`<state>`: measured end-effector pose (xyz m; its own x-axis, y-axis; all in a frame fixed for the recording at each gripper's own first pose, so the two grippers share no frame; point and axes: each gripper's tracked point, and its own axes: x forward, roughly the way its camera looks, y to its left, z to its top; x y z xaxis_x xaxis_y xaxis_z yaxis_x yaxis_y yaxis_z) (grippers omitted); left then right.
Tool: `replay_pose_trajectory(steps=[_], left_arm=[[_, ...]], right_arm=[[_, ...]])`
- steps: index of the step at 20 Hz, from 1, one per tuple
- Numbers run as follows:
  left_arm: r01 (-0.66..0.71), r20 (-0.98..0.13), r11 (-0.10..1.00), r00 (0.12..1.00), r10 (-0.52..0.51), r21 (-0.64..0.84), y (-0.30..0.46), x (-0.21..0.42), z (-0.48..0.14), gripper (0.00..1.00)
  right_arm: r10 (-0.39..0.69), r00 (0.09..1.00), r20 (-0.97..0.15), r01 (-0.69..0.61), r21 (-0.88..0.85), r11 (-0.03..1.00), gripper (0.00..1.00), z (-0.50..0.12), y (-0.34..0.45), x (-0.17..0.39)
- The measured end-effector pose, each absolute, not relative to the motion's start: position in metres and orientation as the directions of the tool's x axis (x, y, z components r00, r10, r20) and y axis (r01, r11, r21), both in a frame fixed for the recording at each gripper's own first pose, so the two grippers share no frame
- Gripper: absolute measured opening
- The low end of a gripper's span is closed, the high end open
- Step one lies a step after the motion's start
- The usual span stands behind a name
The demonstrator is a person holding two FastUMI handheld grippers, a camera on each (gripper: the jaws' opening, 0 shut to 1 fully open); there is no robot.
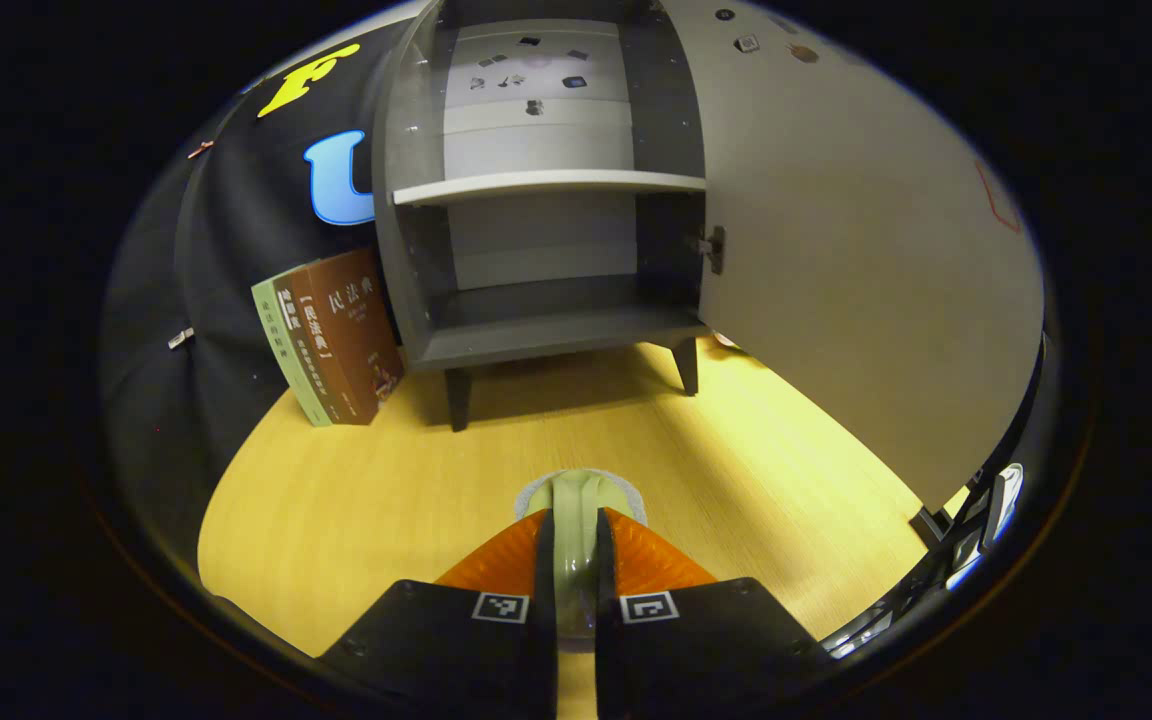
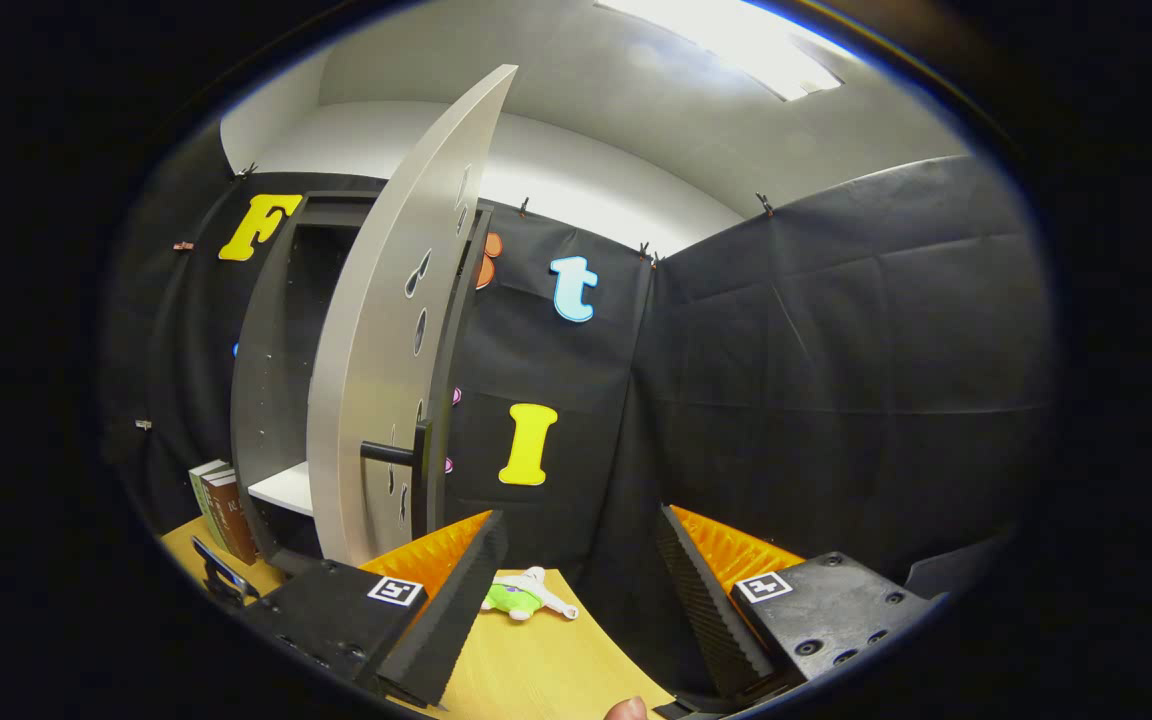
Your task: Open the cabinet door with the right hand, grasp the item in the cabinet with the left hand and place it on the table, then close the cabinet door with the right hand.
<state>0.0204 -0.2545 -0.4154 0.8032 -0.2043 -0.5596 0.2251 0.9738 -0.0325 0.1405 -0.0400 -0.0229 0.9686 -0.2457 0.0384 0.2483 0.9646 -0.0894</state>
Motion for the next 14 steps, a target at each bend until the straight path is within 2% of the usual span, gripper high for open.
replay_pose_trajectory(steps=[3,7,14], left_arm=[[0.244,-0.567,0.969,0.795,-0.216,-0.027,-0.269,0.010,-0.440,0.19],[0.183,-0.604,0.982,0.778,-0.173,-0.046,-0.267,0.000,-0.472,0.19],[0.167,-0.630,0.985,0.762,-0.149,-0.032,-0.262,-0.003,-0.494,0.20]], right_arm=[[-0.218,0.975,0.049,0.221,-0.095,0.971,0.97,-0.019,-0.033,0.146],[-0.191,0.981,0.030,0.193,-0.107,0.975,0.97,-0.023,-0.025,0.151],[-0.180,0.984,0.017,0.181,-0.126,0.975,0.96,-0.027,-0.025,0.155]])
